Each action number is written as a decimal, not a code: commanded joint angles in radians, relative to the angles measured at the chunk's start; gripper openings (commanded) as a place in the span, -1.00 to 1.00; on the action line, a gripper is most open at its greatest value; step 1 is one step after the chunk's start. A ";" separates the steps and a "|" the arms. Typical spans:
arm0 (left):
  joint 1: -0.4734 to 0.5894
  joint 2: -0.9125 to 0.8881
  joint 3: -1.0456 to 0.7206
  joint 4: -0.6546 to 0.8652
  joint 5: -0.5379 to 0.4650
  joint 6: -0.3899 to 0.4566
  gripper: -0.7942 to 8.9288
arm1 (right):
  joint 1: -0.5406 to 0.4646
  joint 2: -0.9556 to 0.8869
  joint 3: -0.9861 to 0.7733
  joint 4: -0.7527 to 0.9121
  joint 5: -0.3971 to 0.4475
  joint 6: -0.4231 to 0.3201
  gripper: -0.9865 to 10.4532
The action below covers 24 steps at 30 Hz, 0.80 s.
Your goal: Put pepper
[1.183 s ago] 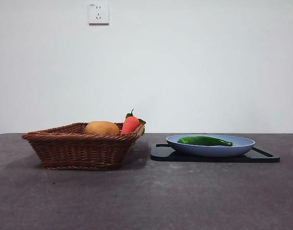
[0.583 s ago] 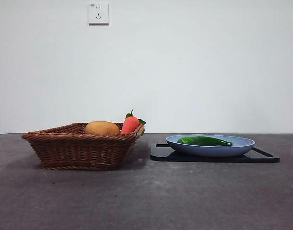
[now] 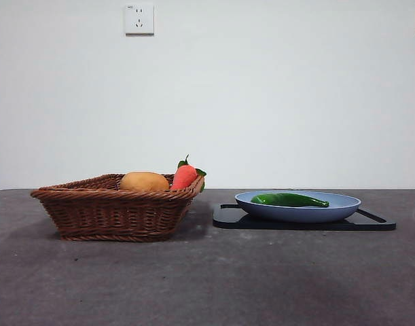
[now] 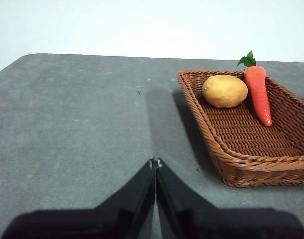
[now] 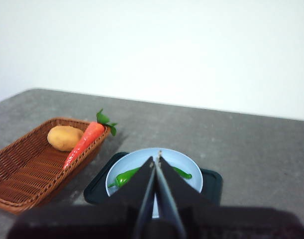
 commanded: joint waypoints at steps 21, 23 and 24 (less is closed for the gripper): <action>0.003 -0.002 -0.011 0.010 0.001 -0.006 -0.82 | 0.002 -0.307 -0.502 0.127 0.135 0.130 -0.81; 0.003 -0.002 -0.011 0.010 0.001 -0.006 -0.82 | 0.002 -0.307 -0.502 0.099 0.136 0.128 -0.81; 0.003 -0.002 -0.011 0.010 0.001 -0.006 -0.82 | 0.002 -0.307 -0.502 0.084 0.137 0.128 -0.81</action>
